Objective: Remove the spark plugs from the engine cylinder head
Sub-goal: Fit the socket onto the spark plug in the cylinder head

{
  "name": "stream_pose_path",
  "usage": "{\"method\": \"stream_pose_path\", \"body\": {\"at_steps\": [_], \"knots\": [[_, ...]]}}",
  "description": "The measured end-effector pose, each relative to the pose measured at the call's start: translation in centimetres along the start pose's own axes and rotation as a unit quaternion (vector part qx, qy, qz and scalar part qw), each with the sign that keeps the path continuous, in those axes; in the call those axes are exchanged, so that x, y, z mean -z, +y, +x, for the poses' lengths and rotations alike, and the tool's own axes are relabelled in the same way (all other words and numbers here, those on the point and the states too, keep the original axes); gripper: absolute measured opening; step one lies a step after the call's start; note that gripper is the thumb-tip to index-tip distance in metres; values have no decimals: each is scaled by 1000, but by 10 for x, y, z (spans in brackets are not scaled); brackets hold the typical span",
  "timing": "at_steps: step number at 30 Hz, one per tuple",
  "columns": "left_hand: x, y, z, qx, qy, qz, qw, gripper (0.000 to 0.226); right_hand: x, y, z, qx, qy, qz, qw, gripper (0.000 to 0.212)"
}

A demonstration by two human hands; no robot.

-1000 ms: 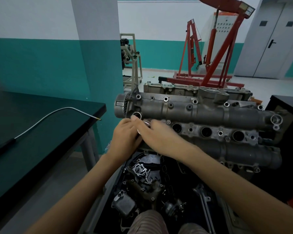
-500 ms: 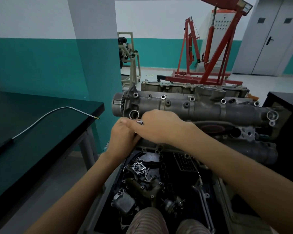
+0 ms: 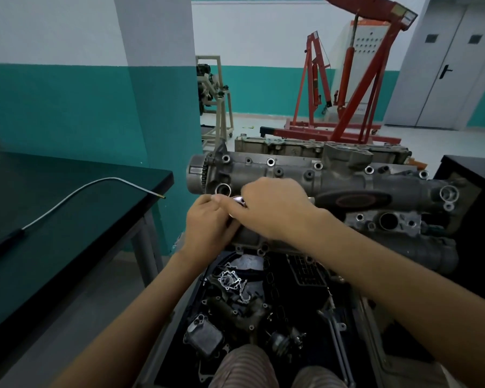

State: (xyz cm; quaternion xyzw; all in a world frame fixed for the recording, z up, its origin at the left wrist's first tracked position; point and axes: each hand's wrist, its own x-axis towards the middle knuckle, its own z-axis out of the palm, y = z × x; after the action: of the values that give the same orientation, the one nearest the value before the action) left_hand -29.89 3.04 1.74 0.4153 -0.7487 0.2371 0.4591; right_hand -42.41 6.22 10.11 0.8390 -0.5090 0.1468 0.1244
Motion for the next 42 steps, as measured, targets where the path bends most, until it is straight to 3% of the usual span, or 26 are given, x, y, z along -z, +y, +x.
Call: {"method": "stream_pose_path", "body": {"at_steps": [3,5,6,7,9,10,11,12,14,15,17,20,22,23,25,26,27,28,30,31,32,33,35,38,40,42], "knots": [[2,1,-1,0,21,-11,1000,22,-11,-8,0,10,42,-9,999,64],[2,-1,-2,10,6,-49,999,26,-22,-15,-9,-85,38,135,986,64],[2,-2,-3,15,-10,-62,998,27,-24,-17,-12,-149,-8,271,951,62],[2,-2,-2,21,-23,-65,997,27,-24,-19,-15,-207,-76,445,868,58],[2,0,-1,28,-30,-56,998,22,-22,-24,-16,-269,-201,724,603,53],[3,1,-1,32,-30,-56,997,21,-21,-27,-17,-281,-211,767,537,54],[3,1,-2,33,-27,-58,997,20,-22,-28,-16,-283,-201,762,546,56],[3,1,-3,34,-25,-63,997,21,-23,-29,-15,-267,-175,700,639,57],[4,1,-3,36,-30,-64,997,23,-17,-23,-12,-174,-90,443,875,55],[4,2,-1,39,-31,-55,997,23,-9,-16,-10,-119,-66,295,946,55],[5,6,2,38,-16,-22,999,21,1,-5,-2,-55,-61,102,991,57],[7,8,3,36,3,-35,999,19,0,-7,0,-28,-56,65,996,57],[8,5,1,37,-15,-58,998,22,-7,-13,-6,-97,-71,237,964,55],[9,6,1,55,-43,-89,994,23,-9,-16,-10,-153,-106,380,906,52],[10,6,2,116,-58,-143,981,22,-11,-19,-17,-228,-215,650,692,40],[12,9,4,175,-40,-178,968,19,-13,-20,-19,-234,-236,720,609,33],[12,9,4,198,-12,-200,960,17,-17,-21,-20,-233,-233,741,584,28],[13,11,4,171,-14,-188,967,17,-20,-22,-19,-224,-209,707,637,25],[13,12,2,75,-36,-126,989,18,-20,-17,-13,-154,-116,461,866,28],[13,11,3,56,-30,-103,993,17,-16,-13,-10,-99,-71,302,946,31],[11,9,3,56,-27,-97,993,17,-9,-8,-7,-55,-50,169,983,34],[9,8,2,50,-21,-85,995,19,-3,-4,-3,-27,-48,84,995,38],[8,8,0,54,-19,-86,995,20,4,2,4,0,-74,37,997,50],[6,4,-3,42,-13,-44,998,18,3,0,-2,-42,-145,203,968,63],[6,2,-2,33,-23,-46,998,23,-2,-4,-15,-120,-186,414,883,58],[8,4,-2,34,-26,-67,997,21,-9,-10,-26,-195,-228,627,719,48]]}}
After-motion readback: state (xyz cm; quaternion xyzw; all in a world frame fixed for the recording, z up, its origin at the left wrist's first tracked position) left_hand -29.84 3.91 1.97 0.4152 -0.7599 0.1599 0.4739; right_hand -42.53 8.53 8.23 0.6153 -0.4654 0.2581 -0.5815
